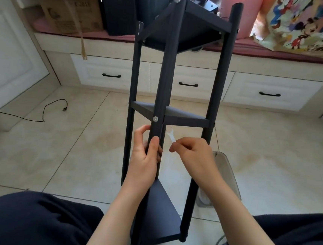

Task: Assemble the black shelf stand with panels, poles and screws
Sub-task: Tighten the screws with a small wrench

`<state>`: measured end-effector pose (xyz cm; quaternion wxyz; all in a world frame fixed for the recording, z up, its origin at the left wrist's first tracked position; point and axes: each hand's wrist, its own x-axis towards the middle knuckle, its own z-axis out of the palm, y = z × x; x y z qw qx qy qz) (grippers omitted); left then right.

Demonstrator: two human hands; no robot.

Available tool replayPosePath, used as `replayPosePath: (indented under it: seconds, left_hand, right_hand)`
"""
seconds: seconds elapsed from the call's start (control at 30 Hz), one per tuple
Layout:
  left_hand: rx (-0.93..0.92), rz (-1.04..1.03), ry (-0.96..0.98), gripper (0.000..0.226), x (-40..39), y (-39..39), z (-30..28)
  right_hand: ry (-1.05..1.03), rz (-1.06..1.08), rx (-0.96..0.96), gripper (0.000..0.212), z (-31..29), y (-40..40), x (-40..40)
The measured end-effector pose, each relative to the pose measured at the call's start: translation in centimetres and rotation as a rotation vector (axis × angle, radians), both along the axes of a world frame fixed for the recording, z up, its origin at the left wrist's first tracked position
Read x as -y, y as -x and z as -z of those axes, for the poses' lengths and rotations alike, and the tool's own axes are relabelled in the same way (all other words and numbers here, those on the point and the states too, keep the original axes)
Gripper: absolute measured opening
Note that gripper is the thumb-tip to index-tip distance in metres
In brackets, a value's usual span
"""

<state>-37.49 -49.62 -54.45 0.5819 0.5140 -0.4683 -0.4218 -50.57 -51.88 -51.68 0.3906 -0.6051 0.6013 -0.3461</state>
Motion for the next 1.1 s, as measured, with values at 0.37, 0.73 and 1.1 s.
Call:
replayPosePath:
  seconds: [0.37,0.73,1.1]
  left_hand:
    - [0.009,0.008,0.033,0.03,0.2,-0.1,0.1]
    - [0.04,0.014,0.037,0.034,0.4,-0.2,0.3]
    - [0.037,0.01,0.04,0.034,0.2,-0.3,0.0]
  right_hand:
    - [0.049,-0.014,0.008,0.02,-1.0,-1.3,1.1]
    - [0.115,0.001,-0.081,0.02,-1.2,-1.3,1.7]
    - [0.222,0.002,-0.156,0.028,-0.4,-1.7,1.7]
